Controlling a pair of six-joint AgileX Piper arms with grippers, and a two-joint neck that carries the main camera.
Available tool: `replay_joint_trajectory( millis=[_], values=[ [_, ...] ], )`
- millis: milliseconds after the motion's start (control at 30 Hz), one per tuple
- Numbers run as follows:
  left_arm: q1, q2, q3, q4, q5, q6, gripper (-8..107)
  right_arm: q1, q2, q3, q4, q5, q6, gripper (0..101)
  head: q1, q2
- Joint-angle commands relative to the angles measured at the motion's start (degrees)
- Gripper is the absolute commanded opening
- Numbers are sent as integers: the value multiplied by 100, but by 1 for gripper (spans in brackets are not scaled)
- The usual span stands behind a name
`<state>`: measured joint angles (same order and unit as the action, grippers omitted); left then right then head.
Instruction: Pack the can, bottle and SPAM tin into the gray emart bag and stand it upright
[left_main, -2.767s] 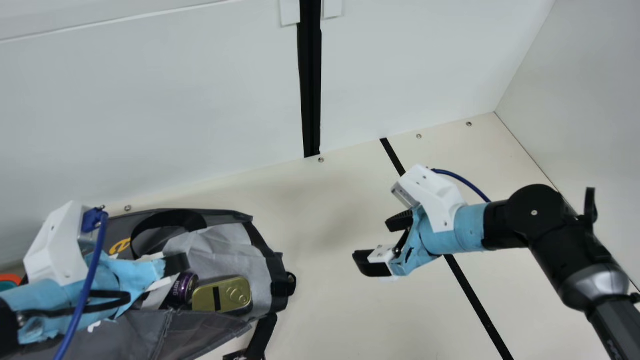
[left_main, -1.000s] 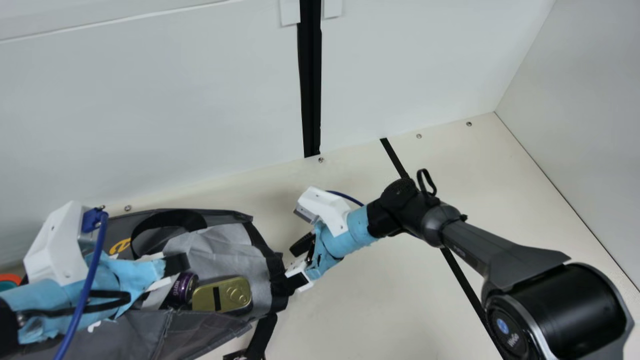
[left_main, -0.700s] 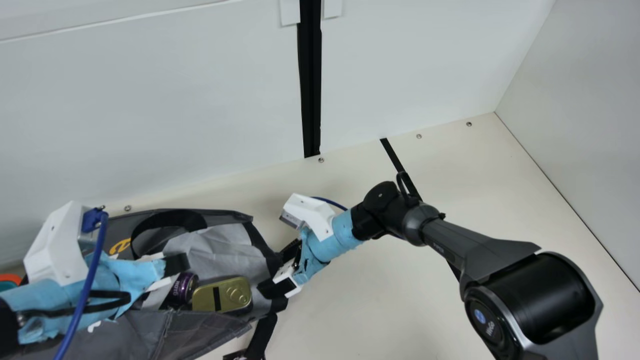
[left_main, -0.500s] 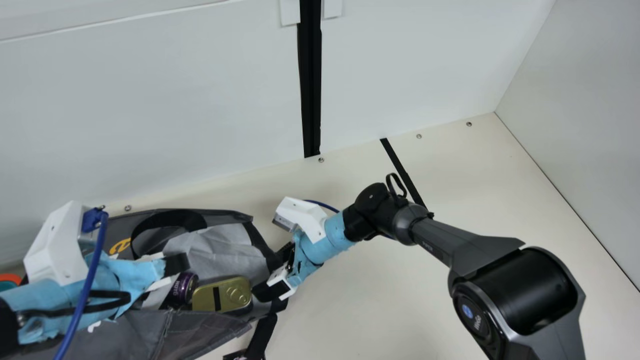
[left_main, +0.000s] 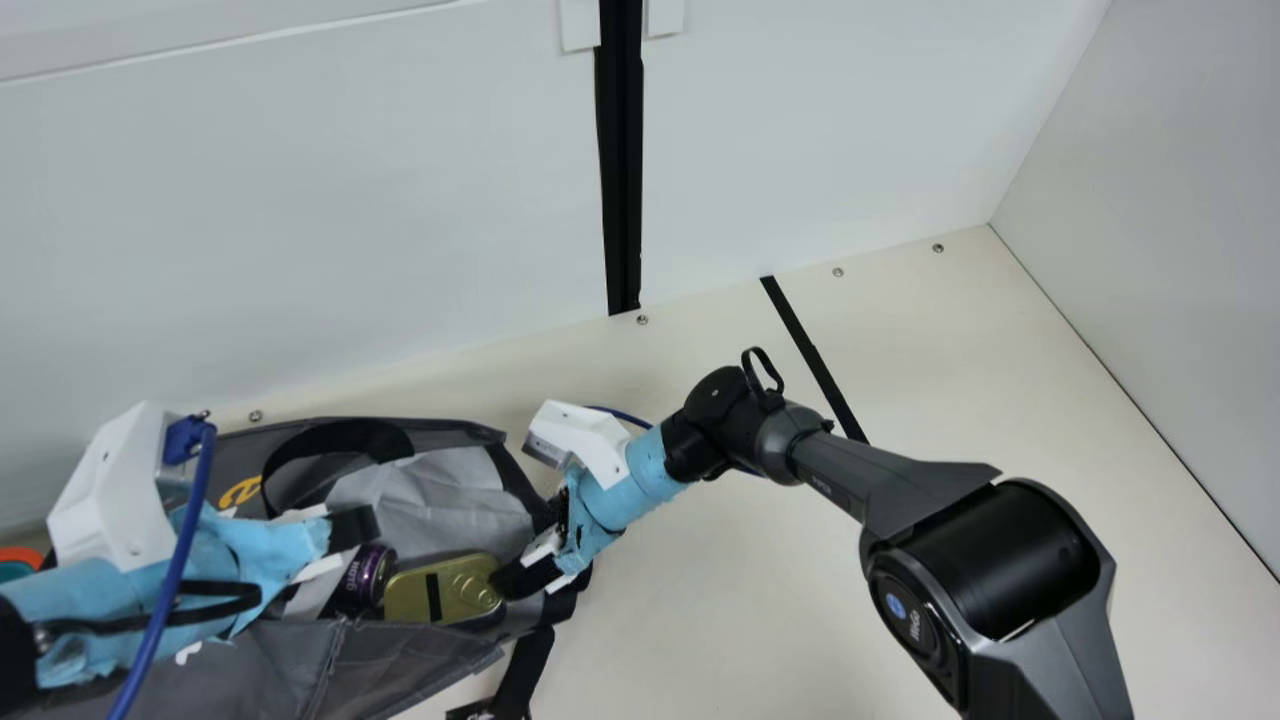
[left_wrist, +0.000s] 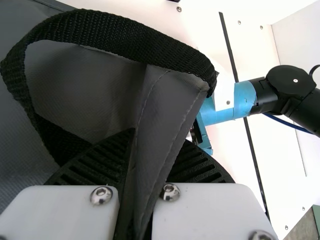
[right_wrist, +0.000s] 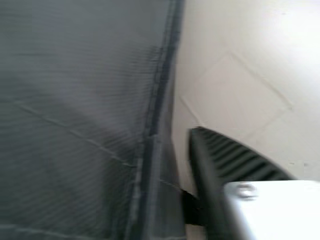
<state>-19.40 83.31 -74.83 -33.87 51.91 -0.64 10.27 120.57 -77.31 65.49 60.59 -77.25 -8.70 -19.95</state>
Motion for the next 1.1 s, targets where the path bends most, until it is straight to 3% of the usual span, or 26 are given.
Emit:
replay_joint_trajectory(
  millis=[0, 133, 167, 600, 1067],
  values=[
    [0, 0, 0, 0, 0, 0, -8, 5, 10, 9, 12, -27, -18, 28, -130, -5],
    [0, 0, 0, 0, 0, 0, -8, -12, 10, 47, 59, 62, -55, 1, -130, -5],
    [0, 0, 0, 0, 0, 0, -8, -21, 10, 54, 77, 93, -57, 0, -130, -5],
    [0, 0, 0, 0, 0, 0, -8, -243, -120, 188, 690, 909, 89, 0, -130, -5],
    [0, 0, 0, 0, 0, 0, -8, 136, -791, 887, 1908, 931, 126, 0, -130, -5]
  ],
)
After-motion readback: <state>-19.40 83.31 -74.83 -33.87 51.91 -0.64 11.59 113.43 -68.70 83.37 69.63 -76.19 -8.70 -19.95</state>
